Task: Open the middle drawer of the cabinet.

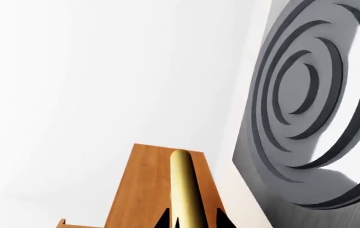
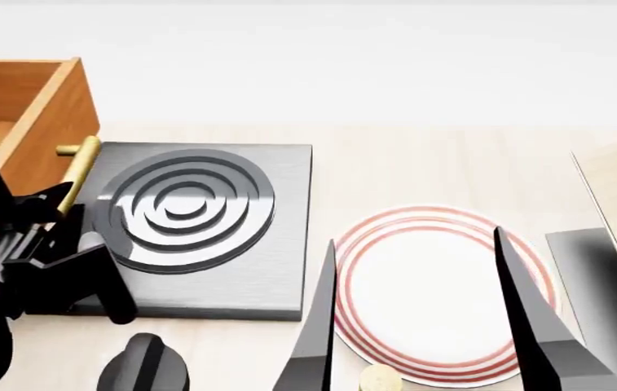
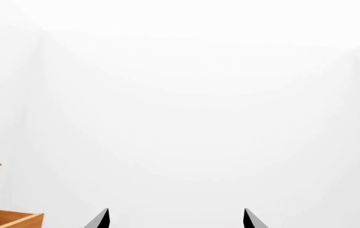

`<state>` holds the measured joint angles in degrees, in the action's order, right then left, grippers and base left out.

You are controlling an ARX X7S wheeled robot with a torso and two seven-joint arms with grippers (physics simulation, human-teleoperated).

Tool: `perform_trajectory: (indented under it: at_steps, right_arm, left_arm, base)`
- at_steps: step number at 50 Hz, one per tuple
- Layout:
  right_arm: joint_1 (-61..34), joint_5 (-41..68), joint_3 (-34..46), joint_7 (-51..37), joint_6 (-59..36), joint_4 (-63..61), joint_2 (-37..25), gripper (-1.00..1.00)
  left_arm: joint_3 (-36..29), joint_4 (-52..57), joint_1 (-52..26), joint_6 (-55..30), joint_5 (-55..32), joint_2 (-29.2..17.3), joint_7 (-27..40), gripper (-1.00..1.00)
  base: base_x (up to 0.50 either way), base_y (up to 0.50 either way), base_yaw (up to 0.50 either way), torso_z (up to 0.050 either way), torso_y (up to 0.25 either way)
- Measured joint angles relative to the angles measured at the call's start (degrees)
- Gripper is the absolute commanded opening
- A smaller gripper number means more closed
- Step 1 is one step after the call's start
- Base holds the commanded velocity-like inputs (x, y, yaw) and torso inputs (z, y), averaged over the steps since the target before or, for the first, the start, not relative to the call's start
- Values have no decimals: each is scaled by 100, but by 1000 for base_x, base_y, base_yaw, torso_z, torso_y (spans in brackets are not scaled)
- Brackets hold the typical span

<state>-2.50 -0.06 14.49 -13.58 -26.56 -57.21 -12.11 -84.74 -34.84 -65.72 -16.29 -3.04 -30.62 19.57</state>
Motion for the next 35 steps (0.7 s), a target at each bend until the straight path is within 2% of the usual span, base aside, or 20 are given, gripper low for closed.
perform_trajectory:
  at_steps: [4, 5, 22, 35]
  right_arm:
    - [-3, 7, 11, -15, -5, -7, -14, 100]
    - [-4, 9, 14, -19, -7, -10, -18, 100]
    - [-21, 52, 40, -81, -21, -26, -80, 100]
    - [-30, 74, 71, -129, -16, -44, -124, 100]
  left_arm:
    - [7, 41, -9, -23, -22, 2, -30, -100]
    - [6, 47, -12, -27, -25, 4, -36, 100]
    - [22, 210, -102, -73, 370, 131, 176, 100]
    - [66, 357, -108, -190, 449, 118, -65, 100]
  base:
    - [0, 0, 0, 0, 6]
    - [0, 0, 0, 10, 0]
    - [0, 0, 0, 1, 2]
    - [0, 0, 0, 0, 1]
